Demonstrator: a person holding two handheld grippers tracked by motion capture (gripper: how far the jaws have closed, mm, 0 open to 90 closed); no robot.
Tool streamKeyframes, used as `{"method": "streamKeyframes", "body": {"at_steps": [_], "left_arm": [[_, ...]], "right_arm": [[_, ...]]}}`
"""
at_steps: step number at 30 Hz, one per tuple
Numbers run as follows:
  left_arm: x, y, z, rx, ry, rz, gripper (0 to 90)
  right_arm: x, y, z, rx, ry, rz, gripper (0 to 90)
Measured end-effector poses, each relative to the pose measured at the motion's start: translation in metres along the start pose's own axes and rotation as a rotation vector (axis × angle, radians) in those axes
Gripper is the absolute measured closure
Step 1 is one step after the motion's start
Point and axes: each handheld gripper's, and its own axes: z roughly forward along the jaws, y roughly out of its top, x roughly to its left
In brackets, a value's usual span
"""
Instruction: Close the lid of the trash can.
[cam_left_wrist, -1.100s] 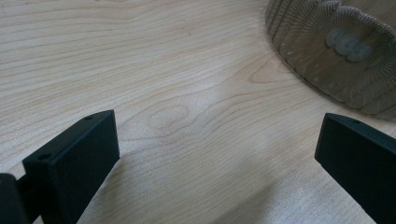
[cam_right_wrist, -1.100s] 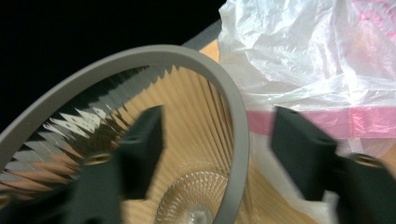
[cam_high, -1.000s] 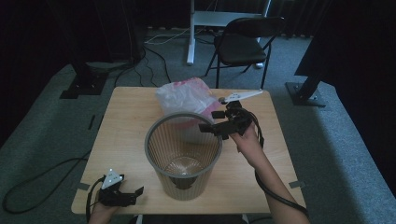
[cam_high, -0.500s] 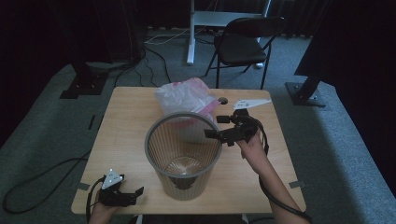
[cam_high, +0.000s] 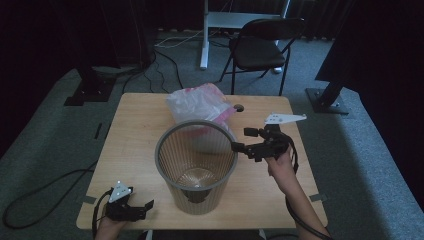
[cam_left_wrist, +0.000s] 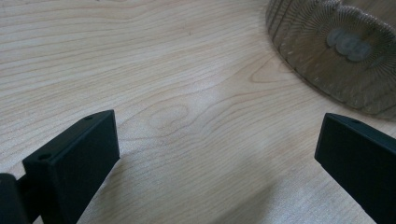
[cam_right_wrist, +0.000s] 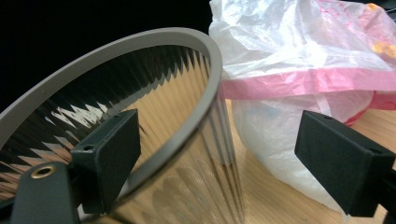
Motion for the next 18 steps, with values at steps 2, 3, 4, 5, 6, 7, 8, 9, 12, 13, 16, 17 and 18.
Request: {"method": "streamKeyframes", "body": {"at_steps": [2, 3, 4, 5, 6, 7, 8, 9, 12, 13, 16, 17, 18], "left_arm": [[0.0, 0.0, 0.0, 0.0, 0.0, 0.0, 0.0], [0.0, 0.0, 0.0, 0.0, 0.0, -0.001, 0.0], [0.0, 0.0, 0.0, 0.0, 0.0, 0.0, 0.0], [0.0, 0.0, 0.0, 0.0, 0.0, 0.001, 0.0], [0.0, 0.0, 0.0, 0.0, 0.001, 0.001, 0.0], [0.0, 0.0, 0.0, 0.001, 0.001, 0.001, 0.0], [0.0, 0.0, 0.0, 0.0, 0.001, 0.0, 0.0], [0.0, 0.0, 0.0, -0.001, 0.0, 0.001, 0.0], [0.0, 0.0, 0.0, 0.0, 0.0, 0.0, 0.0], [0.0, 0.0, 0.0, 0.0, 0.001, 0.0, 0.0], [0.0, 0.0, 0.0, 0.0, 0.0, -0.001, 0.0], [0.0, 0.0, 0.0, 0.0, 0.0, -0.001, 0.0], [0.0, 0.0, 0.0, 0.0, 0.0, -0.001, 0.0]], "right_arm": [[-0.001, -0.004, -0.004, -0.011, 0.002, 0.01, 13.6], [-0.002, -0.005, -0.005, -0.021, 0.008, 0.015, 13.6], [-0.002, -0.007, -0.007, -0.029, 0.009, 0.016, 13.6], [-0.002, -0.008, -0.009, -0.036, 0.009, 0.016, 13.6], [-0.002, -0.008, -0.01, -0.038, 0.004, 0.016, 13.6], [-0.002, -0.009, -0.012, -0.044, -0.004, 0.016, 13.6], [-0.002, -0.01, -0.014, -0.048, -0.008, 0.016, 13.6], [-0.003, -0.011, -0.015, -0.05, -0.009, 0.017, 13.6], [-0.006, -0.014, -0.02, -0.062, -0.015, 0.026, 13.6], [-0.007, -0.016, -0.022, -0.066, -0.018, 0.03, 13.6], [-0.011, -0.02, -0.027, -0.07, -0.028, 0.044, 13.6], [-0.013, -0.022, -0.028, -0.07, -0.032, 0.048, 13.6], [-0.014, -0.024, -0.029, -0.073, -0.033, 0.055, 13.6]]}}
